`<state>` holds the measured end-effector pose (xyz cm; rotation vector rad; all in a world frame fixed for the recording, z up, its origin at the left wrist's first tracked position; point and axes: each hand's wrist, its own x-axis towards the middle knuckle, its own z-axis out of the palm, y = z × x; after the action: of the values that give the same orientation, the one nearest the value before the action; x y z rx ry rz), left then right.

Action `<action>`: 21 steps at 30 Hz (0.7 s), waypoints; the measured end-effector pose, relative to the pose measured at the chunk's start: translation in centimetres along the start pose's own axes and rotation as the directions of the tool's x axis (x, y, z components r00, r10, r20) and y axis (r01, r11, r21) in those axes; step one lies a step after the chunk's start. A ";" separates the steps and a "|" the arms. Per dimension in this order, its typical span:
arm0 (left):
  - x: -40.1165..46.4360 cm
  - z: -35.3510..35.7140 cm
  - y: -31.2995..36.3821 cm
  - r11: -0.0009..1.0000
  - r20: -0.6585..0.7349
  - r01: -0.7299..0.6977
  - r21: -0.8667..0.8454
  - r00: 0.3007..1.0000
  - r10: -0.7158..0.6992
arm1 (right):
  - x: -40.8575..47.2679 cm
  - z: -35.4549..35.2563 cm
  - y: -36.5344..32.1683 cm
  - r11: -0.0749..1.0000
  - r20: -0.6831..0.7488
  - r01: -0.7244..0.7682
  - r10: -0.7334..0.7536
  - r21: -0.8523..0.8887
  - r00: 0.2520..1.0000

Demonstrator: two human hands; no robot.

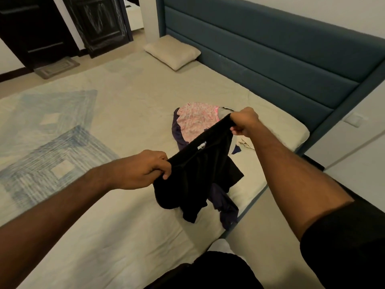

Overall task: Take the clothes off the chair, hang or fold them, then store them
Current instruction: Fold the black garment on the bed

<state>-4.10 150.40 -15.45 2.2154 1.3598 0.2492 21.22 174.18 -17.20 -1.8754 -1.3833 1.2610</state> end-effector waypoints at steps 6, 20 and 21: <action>0.8 -1.3 -0.8 0.992 -0.035 0.028 0.119 0.999 -0.024 | -0.1 0.1 -1.3 0.937 0.277 -0.054 -0.047 0.346 0.960; 6.6 -5.3 -0.5 0.924 -0.512 0.268 0.274 0.854 -0.095 | -14.5 13.8 10.7 0.715 -0.109 0.692 -0.684 0.095 0.722; 6.3 -5.6 -0.7 0.943 -0.523 0.236 0.236 0.849 -0.081 | -13.9 14.0 10.6 0.739 -0.103 0.666 -0.658 0.105 0.746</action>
<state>-3.97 158.04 -11.77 2.3508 1.9674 0.6460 13.04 155.59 -26.68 -1.1293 -1.6727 0.8836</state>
